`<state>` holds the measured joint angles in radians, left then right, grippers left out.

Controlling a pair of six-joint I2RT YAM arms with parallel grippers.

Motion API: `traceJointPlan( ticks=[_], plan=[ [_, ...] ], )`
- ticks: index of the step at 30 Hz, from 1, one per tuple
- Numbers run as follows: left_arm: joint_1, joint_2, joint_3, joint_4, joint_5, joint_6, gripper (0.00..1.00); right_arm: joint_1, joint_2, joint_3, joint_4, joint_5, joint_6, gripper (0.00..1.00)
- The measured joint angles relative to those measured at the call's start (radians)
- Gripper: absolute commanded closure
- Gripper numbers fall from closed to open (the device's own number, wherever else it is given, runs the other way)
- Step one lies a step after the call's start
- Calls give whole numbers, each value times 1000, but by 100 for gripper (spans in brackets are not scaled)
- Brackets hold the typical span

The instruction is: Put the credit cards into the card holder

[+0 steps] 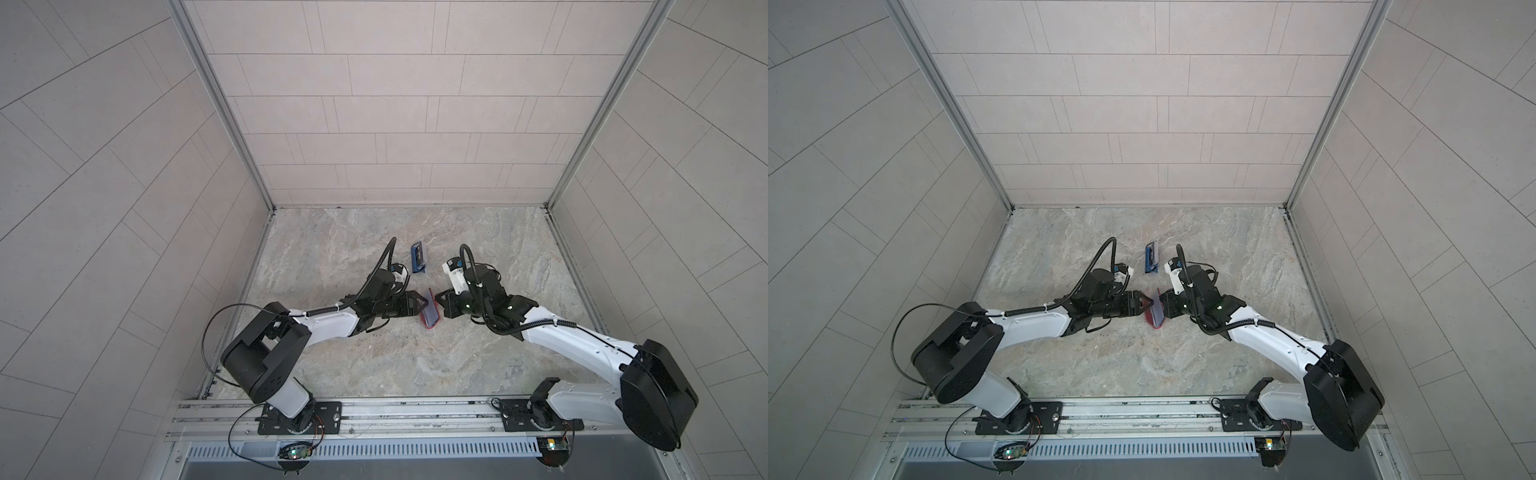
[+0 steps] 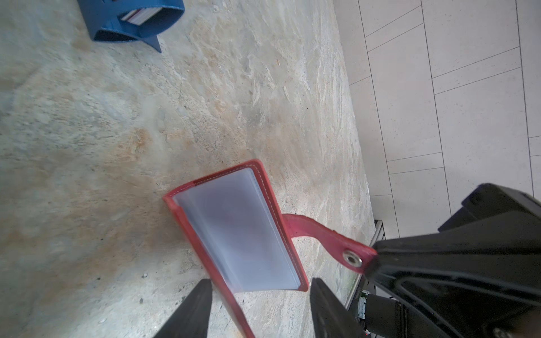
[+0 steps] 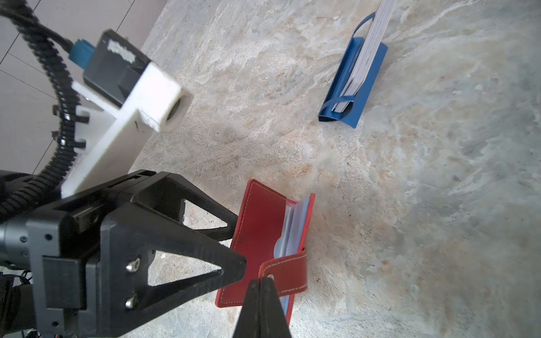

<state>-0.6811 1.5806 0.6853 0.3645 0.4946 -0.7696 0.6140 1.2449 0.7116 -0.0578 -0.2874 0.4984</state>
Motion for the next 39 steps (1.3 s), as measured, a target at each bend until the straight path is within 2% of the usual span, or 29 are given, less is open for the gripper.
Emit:
traceJointPlan(
  ticks=[5, 8, 12, 15, 17, 22, 28, 35, 39],
  plan=[
    [0, 42, 0, -23, -10, -3, 50, -6, 7, -4, 23, 0, 6, 100],
    [0, 49, 0, -44, -24, -5, 61, -11, 11, -16, 32, 7, 10, 100],
    [0, 49, 3, -105, -63, 11, 67, -22, 24, -28, 30, 31, 13, 100],
    [0, 49, 16, -174, -101, 37, 80, -31, 45, -32, 22, 52, 14, 100],
    [0, 49, 26, -217, -129, 61, 82, -39, 72, -32, 17, 59, 19, 100],
    [0, 49, 46, -323, -223, 115, 79, -50, 145, -32, -5, 55, 31, 100],
    [0, 47, 68, -404, -303, 167, 66, -51, 217, -29, -28, 36, 34, 100],
    [0, 35, 95, -479, -373, 216, 51, -51, 231, -29, -36, 36, 34, 100],
    [0, -6, 99, -532, -401, 250, 49, -51, 231, -29, -39, 36, 33, 100]
  ],
)
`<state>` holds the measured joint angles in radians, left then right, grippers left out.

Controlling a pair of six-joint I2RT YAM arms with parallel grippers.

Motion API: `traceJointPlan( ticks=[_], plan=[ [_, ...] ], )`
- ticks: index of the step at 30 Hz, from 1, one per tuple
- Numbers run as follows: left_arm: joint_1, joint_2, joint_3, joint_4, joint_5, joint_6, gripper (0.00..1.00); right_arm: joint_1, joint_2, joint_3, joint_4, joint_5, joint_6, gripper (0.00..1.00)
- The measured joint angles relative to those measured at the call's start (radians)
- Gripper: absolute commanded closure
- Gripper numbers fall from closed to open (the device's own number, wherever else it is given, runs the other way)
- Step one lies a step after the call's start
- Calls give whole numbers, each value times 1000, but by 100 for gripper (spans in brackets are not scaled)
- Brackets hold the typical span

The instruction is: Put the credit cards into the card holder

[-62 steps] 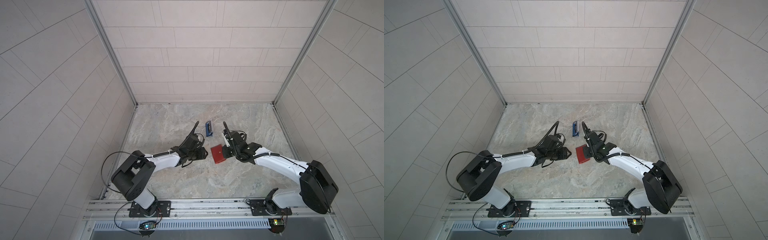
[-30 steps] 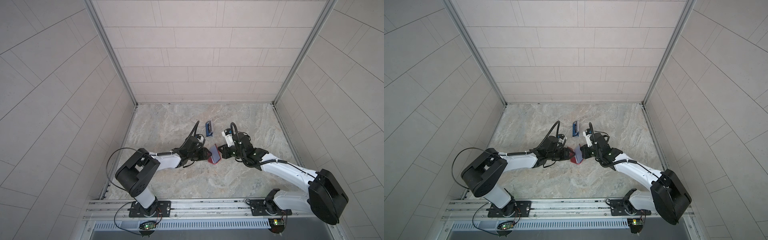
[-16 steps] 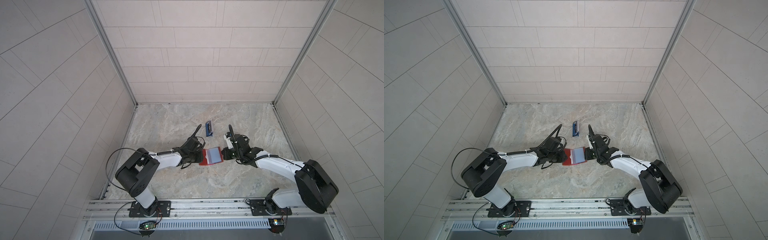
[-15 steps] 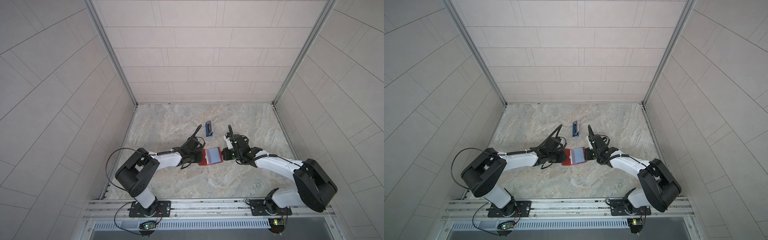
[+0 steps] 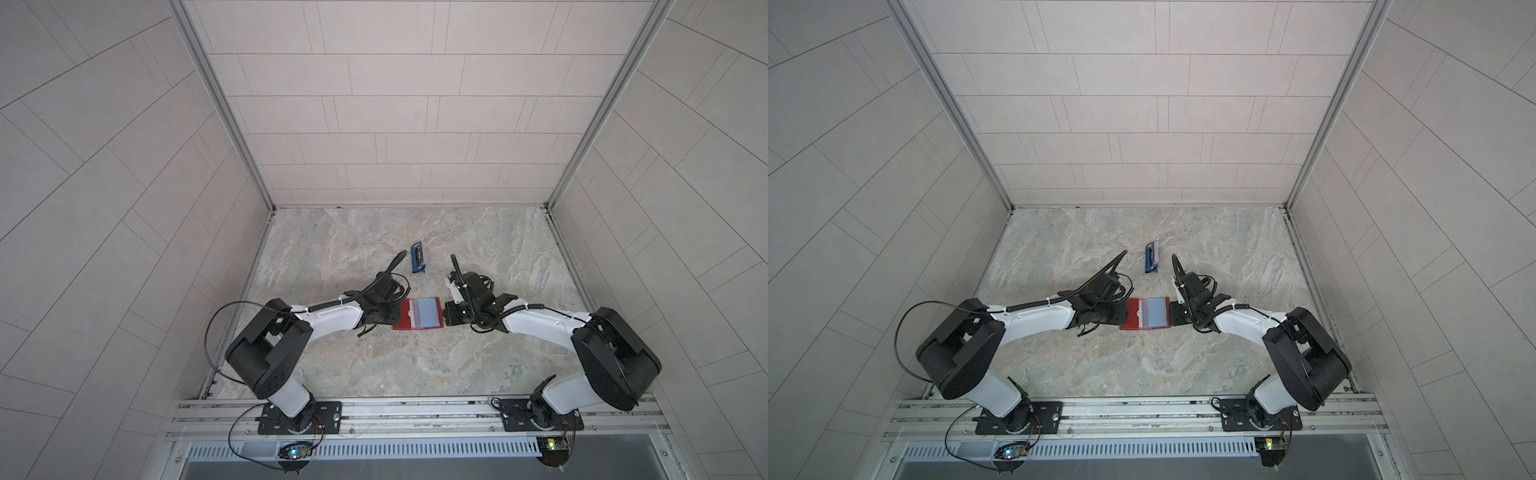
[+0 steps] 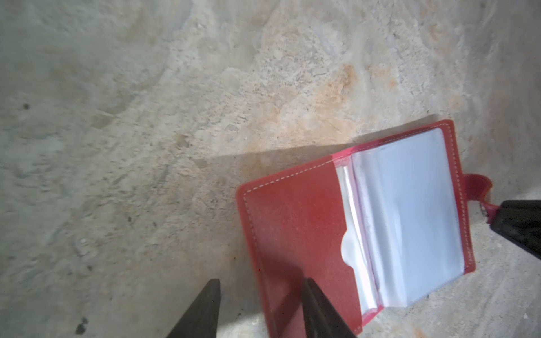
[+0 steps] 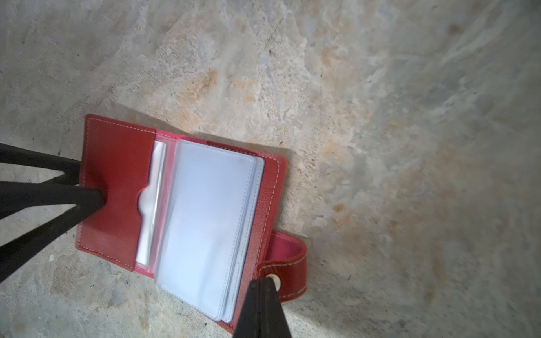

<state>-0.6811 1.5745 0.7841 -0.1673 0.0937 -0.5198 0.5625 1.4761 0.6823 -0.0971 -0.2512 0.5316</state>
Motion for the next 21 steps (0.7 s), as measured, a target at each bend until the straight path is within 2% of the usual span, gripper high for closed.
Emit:
traceJointPlan(
  ticks=[6, 11, 15, 21],
  plan=[
    [0, -108, 46, -48, -12, 56, 47, 0, 0, 0, -4, 0, 0, 100],
    [0, -157, 84, -43, 57, 98, 48, 0, 0, 0, -4, -1, 0, 100],
    [0, -126, 97, -11, 158, 83, 50, 0, 2, 0, -3, -6, 0, 100],
    [0, 14, 98, 77, 284, -9, 52, 0, 4, 0, -3, -12, 0, 100]
  ],
)
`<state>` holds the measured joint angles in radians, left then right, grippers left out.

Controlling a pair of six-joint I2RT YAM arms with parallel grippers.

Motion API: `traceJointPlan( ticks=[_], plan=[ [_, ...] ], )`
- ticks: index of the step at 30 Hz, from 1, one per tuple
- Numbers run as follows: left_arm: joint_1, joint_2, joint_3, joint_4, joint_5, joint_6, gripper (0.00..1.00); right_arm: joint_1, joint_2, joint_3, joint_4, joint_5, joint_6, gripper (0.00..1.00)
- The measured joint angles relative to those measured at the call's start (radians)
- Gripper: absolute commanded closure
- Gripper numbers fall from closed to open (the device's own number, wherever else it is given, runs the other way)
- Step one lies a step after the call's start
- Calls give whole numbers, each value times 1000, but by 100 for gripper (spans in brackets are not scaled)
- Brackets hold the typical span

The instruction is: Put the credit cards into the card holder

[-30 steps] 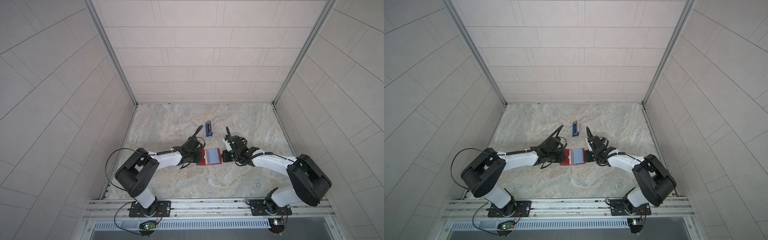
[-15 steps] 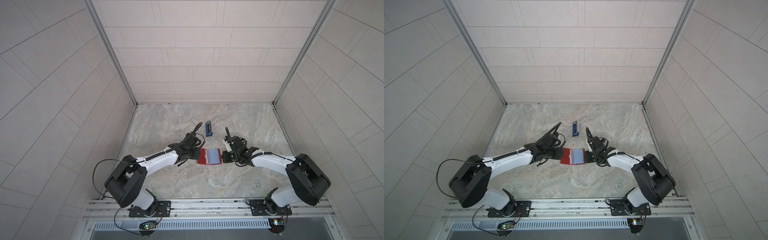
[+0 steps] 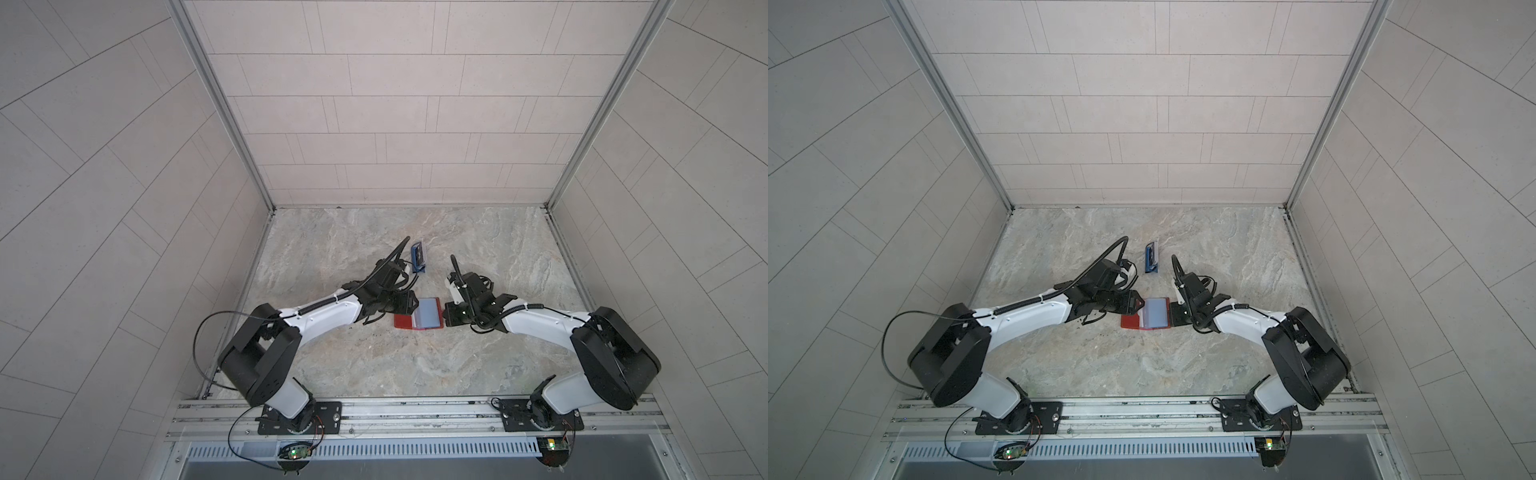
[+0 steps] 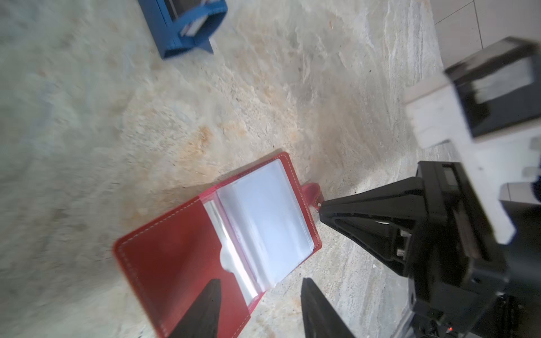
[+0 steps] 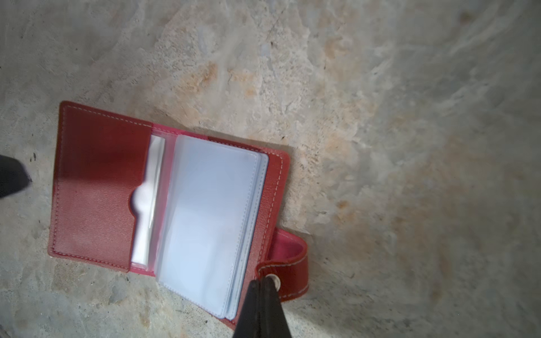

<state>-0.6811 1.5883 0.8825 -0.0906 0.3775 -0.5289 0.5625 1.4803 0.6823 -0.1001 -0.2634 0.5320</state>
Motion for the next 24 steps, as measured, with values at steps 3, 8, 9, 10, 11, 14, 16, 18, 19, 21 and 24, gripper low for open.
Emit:
traceJointPlan(
  ticks=[3, 8, 9, 10, 11, 14, 16, 18, 19, 21, 24],
  plan=[
    [0, 67, 0, 48, 47, -48, 53, -1, 4, 0, 2, -6, 0, 100],
    [0, 134, 0, 108, 96, -104, 55, -1, 33, 1, 14, -20, 0, 100],
    [0, 143, 0, 116, 101, -111, 55, -1, 39, 1, 17, -22, 0, 100],
    [0, 152, 0, 122, 105, -119, 56, -1, 43, 1, 19, -23, 0, 100],
    [0, 160, 0, 128, 110, -127, 56, -1, 46, 1, 22, -24, 0, 100],
    [0, 177, 0, 143, 121, -138, 57, -1, 48, 1, 23, -25, 1, 100],
    [0, 184, 0, 155, 129, -148, 58, -1, 48, 1, 24, -26, 1, 100],
    [0, 192, 0, 169, 137, -156, 60, -1, 50, 1, 26, -26, 1, 100],
    [0, 196, 0, 175, 141, -161, 60, -1, 52, 1, 27, -27, 1, 100],
    [0, 205, 0, 186, 147, -167, 61, -1, 56, 1, 29, -30, 1, 100],
    [0, 214, 0, 200, 156, -175, 62, -3, 58, 2, 30, -35, 1, 100]
  ],
)
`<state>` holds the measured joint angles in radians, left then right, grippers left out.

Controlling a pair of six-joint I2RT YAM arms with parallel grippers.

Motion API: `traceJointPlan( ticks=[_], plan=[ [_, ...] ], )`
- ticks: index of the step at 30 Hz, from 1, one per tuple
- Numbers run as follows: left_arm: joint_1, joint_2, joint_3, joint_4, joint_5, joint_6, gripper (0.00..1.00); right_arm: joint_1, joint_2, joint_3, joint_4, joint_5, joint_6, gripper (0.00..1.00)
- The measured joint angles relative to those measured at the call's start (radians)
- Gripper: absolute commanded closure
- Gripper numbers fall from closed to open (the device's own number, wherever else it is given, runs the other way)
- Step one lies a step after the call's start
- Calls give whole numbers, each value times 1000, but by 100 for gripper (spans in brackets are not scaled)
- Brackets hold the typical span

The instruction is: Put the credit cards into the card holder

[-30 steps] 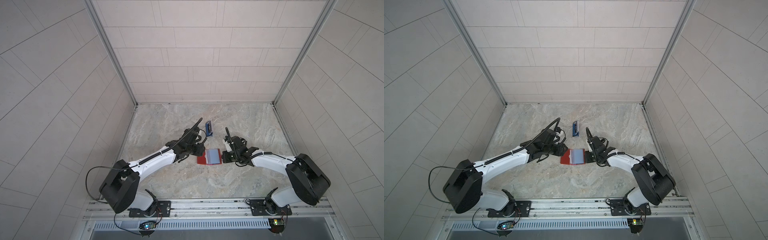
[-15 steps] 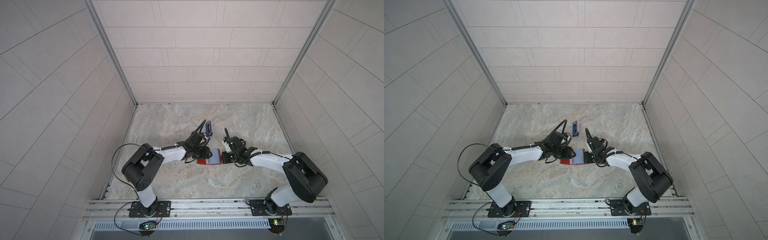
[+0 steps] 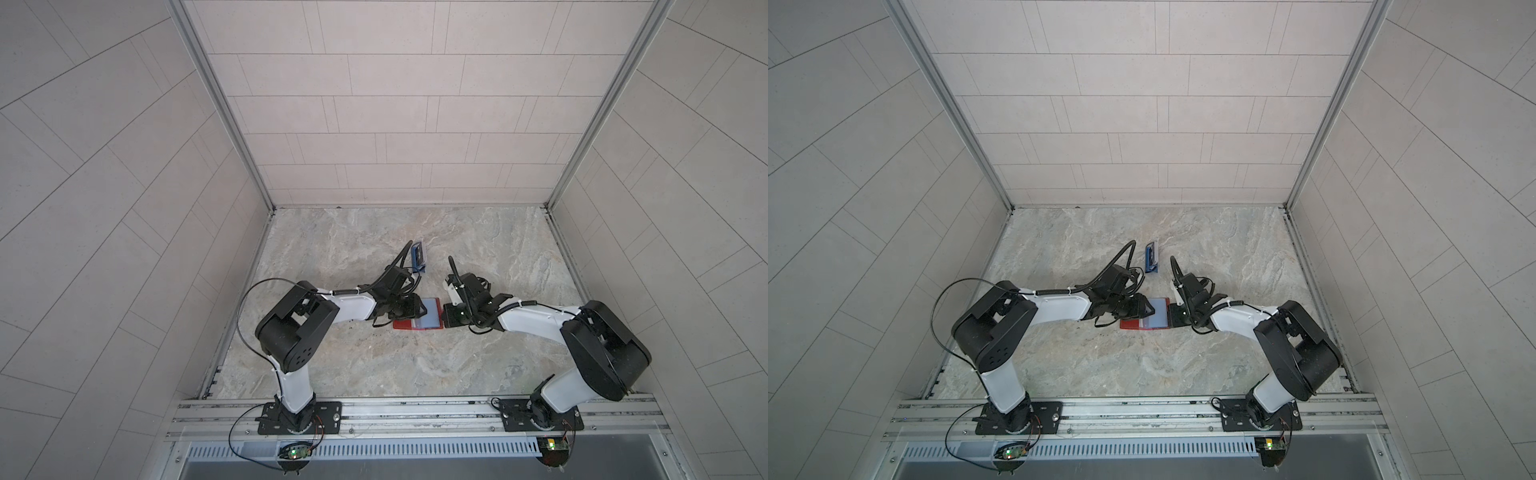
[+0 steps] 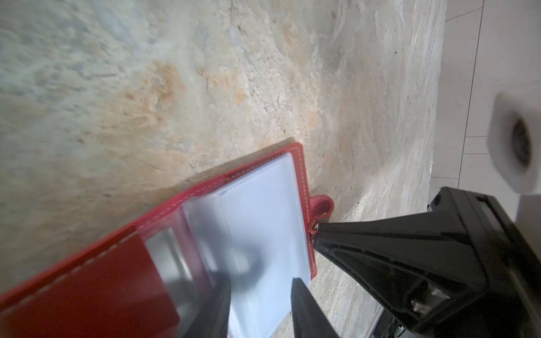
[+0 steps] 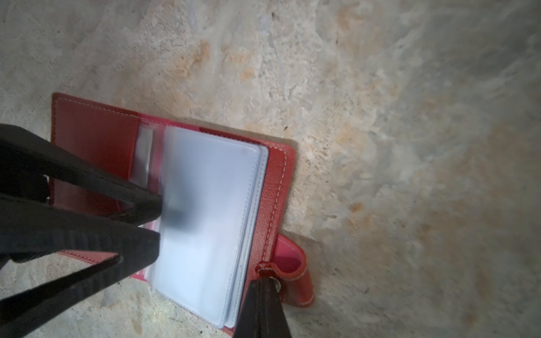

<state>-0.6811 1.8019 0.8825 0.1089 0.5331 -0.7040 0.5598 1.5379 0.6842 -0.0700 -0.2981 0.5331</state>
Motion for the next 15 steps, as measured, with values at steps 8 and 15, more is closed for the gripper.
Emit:
traceJointPlan(
  ticks=[8, 15],
  plan=[
    [0, 13, 0, 29, 11, -14, 66, 0, 0, 0, 1, -2, 3, 100],
    [0, 31, 0, 64, 25, -41, 71, 0, 1, 0, 3, -2, 3, 100]
  ],
)
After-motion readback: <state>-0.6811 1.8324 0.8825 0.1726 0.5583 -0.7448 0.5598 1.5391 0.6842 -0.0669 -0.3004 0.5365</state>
